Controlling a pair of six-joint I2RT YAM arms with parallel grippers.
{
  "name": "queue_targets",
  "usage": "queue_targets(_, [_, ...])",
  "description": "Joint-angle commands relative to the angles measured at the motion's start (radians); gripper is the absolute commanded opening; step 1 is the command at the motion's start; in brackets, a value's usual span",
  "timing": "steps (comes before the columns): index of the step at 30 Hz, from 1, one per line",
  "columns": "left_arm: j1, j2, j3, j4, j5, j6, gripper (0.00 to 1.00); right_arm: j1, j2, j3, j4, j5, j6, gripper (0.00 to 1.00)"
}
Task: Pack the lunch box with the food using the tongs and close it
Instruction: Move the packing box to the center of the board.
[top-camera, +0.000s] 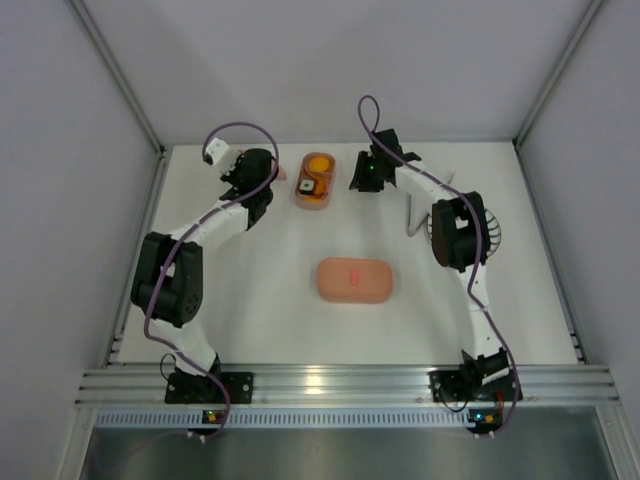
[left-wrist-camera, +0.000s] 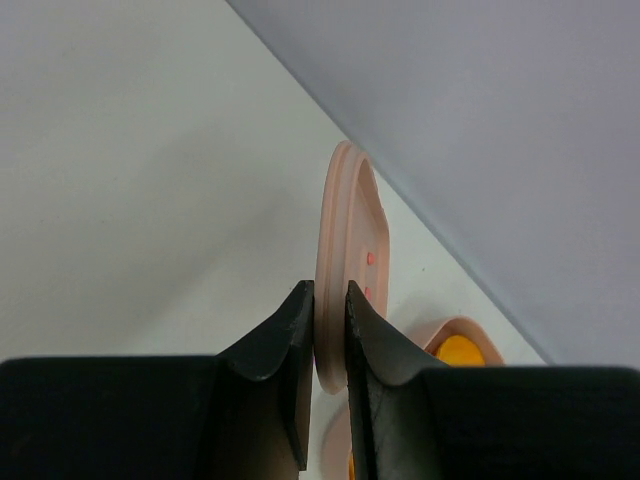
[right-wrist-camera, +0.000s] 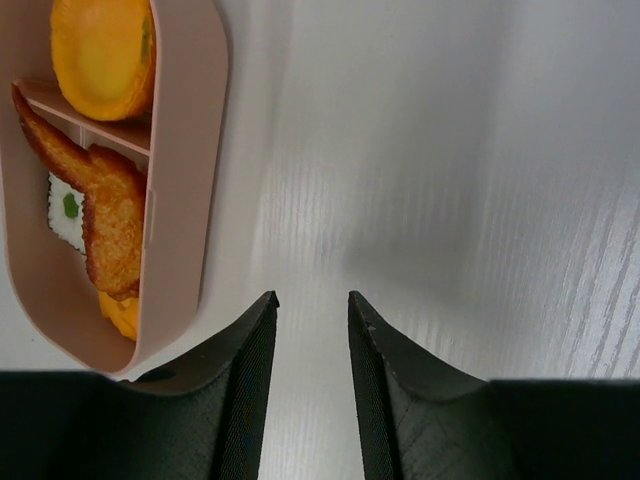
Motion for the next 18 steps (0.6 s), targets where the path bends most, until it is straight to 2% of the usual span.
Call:
queue_targets(1, [0.028,0.063,0.103,0.164,-0.014,0.022,0.00,-0.010,-0.073,-0.009,0.076,-0.012,-0.026,0.34])
queue_targets(11, [0.046,0.255,0.236,0.298,0.106,-0.019,0.00,-0.030,-0.105,-0.061,0.089,-0.017,-0.023,0.33])
queue_targets(18, [0.051,0.365,0.315,0.309,0.158,-0.097,0.00,-0.042,-0.128,-0.097,0.103,-0.021,-0.018,0.32])
